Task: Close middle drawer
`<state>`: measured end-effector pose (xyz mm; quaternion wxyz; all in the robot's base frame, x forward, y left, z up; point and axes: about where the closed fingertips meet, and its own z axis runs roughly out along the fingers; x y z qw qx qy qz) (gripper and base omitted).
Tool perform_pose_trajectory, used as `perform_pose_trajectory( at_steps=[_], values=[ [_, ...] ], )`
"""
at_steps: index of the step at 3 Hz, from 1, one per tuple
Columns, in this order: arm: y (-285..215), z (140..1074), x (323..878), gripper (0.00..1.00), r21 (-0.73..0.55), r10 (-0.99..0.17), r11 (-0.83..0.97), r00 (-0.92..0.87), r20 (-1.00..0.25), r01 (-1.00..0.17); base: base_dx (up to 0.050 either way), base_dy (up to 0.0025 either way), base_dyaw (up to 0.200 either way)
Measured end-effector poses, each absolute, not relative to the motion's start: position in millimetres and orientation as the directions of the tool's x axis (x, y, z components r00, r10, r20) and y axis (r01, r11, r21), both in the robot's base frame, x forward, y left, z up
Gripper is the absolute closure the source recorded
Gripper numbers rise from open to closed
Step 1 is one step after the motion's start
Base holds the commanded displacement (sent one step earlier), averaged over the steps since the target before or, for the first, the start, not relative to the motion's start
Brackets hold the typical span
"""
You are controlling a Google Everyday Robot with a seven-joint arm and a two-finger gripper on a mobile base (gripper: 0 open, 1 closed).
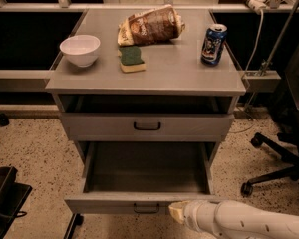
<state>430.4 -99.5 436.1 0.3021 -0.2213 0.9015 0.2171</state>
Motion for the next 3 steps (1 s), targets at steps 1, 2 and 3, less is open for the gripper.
perform_pose_trajectory(
  at_steps=[1,2,3],
  values=[
    [-99.5,436.1,430.4,1.0,0.258,-0.268,0.808,-0.72,-0.641,-0.53,0.0,0.0,0.0],
    [-90.2,446.5,451.7,1.0,0.276,-0.277,0.764,-0.683,-0.676,-0.583,0.0,0.0,0.0],
    [-81.7,450.1,464.9,1.0,0.286,-0.288,0.723,-0.651,-0.703,-0.629,0.0,0.0,0.0]
  ],
)
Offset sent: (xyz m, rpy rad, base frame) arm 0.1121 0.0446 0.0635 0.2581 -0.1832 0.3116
